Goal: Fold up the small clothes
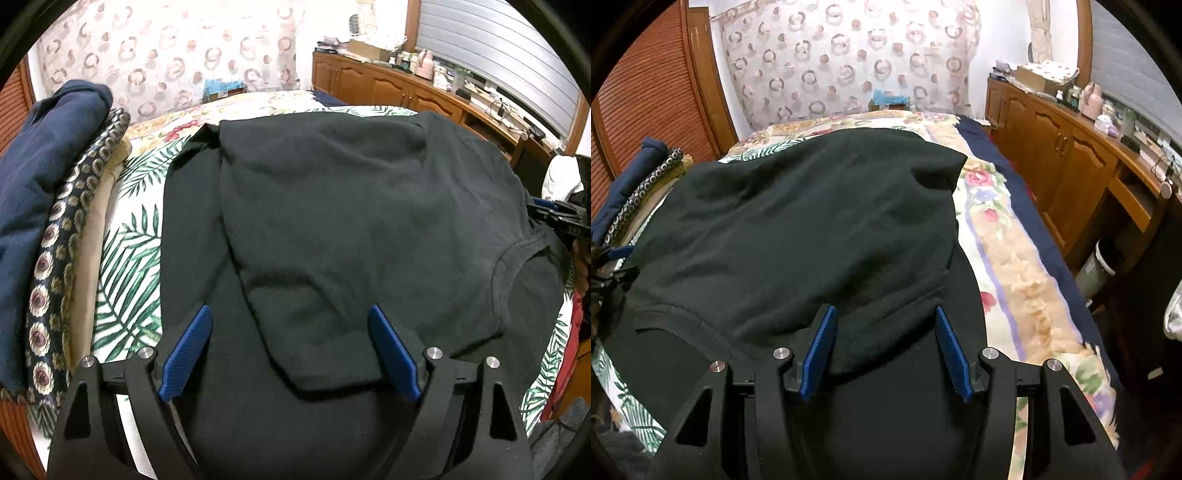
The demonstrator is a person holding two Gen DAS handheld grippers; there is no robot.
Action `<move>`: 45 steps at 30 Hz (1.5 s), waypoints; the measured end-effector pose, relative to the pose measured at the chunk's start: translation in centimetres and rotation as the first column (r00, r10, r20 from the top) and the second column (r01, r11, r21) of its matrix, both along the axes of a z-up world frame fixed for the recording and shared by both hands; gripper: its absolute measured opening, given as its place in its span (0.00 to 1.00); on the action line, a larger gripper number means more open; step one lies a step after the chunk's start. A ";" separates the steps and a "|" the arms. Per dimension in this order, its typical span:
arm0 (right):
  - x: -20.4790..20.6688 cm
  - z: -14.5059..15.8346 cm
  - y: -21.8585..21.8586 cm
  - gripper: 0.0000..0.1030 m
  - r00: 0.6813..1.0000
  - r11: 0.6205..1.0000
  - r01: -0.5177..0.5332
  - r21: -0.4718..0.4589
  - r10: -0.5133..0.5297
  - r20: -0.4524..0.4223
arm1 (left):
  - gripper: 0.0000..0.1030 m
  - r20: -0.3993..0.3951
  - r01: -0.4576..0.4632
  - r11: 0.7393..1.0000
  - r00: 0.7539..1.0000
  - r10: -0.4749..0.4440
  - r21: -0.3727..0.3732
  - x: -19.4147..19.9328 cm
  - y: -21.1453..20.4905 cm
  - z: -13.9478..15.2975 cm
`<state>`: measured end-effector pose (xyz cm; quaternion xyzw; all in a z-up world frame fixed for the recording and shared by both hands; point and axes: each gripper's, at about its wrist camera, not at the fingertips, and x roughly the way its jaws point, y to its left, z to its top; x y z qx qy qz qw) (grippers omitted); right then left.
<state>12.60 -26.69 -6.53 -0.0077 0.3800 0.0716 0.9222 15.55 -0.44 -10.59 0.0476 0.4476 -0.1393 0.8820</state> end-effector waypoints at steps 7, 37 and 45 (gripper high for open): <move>-2.6 -1.6 1.2 0.56 0.999 0.999 -0.014 -0.039 0.016 0.048 | 0.74 0.004 -0.011 0.986 1.000 0.012 -0.168 -2.4 2.3 0.7; -2.0 -0.8 1.4 0.43 0.997 0.997 -0.071 -0.038 0.071 0.005 | 0.21 0.003 -0.022 0.983 1.000 0.023 -0.182 -2.1 0.9 0.1; -0.8 -0.6 1.7 0.11 0.998 0.996 -0.061 -0.066 0.060 -0.006 | 0.08 0.035 -0.016 0.984 0.999 0.023 -0.180 -2.6 0.8 0.7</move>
